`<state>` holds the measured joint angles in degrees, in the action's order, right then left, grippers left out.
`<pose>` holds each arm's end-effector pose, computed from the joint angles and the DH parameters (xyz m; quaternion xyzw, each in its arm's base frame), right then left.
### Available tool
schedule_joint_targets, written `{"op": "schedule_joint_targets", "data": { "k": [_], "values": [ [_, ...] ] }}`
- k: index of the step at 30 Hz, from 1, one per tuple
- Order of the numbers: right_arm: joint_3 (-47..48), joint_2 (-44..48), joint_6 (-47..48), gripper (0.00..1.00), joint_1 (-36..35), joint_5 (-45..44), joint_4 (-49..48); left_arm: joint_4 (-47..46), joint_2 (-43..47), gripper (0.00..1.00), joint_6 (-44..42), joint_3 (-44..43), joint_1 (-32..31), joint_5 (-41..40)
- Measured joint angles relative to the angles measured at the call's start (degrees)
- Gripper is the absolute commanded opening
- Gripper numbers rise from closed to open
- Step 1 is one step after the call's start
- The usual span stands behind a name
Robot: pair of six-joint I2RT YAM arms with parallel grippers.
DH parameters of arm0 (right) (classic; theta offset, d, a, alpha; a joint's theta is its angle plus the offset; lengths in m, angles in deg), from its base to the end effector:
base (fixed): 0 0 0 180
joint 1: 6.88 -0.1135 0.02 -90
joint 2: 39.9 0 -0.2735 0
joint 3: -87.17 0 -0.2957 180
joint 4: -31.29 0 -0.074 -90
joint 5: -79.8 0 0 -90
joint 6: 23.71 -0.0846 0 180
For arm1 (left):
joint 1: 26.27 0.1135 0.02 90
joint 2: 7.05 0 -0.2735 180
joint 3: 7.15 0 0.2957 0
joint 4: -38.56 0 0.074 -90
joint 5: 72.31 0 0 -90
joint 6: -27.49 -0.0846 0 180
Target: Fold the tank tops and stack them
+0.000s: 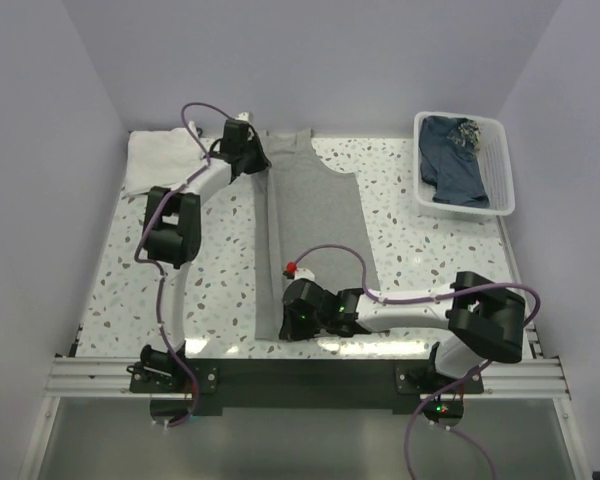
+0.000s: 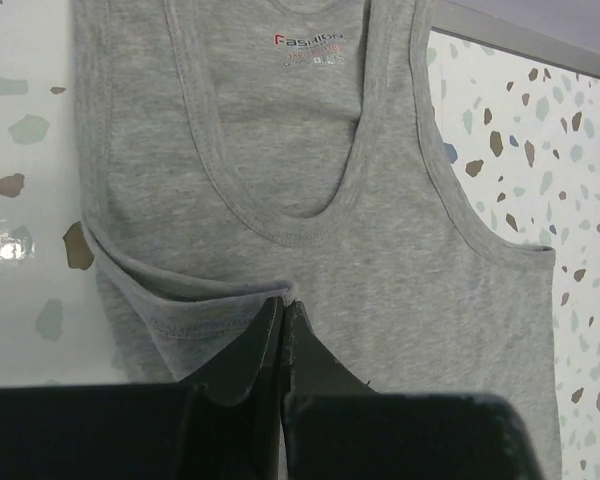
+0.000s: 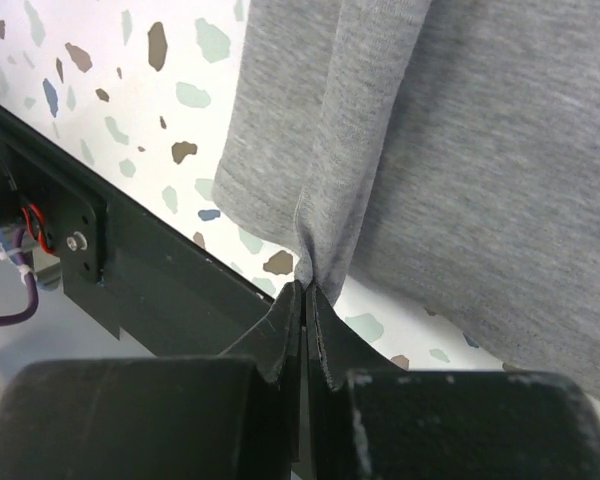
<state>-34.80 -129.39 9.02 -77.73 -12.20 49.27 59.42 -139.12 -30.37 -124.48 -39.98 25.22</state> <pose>0.1251 0.3513 0.1122 -0.1049 0.9320 0.3045 0.1663 0.5974 -0.1571 0.1494 -0.1125 0.8808 -0.2315 0.3973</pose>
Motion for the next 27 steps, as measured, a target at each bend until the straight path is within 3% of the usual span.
{"op": "schedule_joint_targets", "data": {
  "k": [10,14,16,17,20,23,27],
  "values": [
    [-3.13,1.81,-1.9,0.0,0.04,-0.24,-1.44,0.55,-2.75,0.0,0.02,-0.7,-1.49,-0.33],
    [-4.2,3.52,-2.45,0.09,0.04,-1.05,-1.6,0.85,-3.13,0.04,0.0,-1.9,-1.81,-0.33],
    [-4.79,4.13,-2.97,0.17,0.04,-1.62,-1.53,0.83,-3.21,0.11,-0.02,-2.4,-2.01,-0.31],
    [-5.11,4.46,-3.26,0.26,0.04,-1.86,-1.51,0.81,-3.26,0.22,-0.09,-2.58,-2.08,-0.28],
    [-6.19,5.99,-3.87,0.39,0.04,-3.13,-0.79,0.61,-3.28,0.49,-0.26,-2.64,-2.4,-0.02],
    [-7.13,8.83,-4.33,0.44,-0.02,-4.55,0.52,-0.66,-3.28,0.62,-0.33,-2.4,-2.67,0.94],
    [-7.15,13.31,-4.42,0.44,-0.39,-7.85,4.57,-3.26,-3.02,0.64,-0.26,-1.2,-2.86,2.32]
  ]
}}
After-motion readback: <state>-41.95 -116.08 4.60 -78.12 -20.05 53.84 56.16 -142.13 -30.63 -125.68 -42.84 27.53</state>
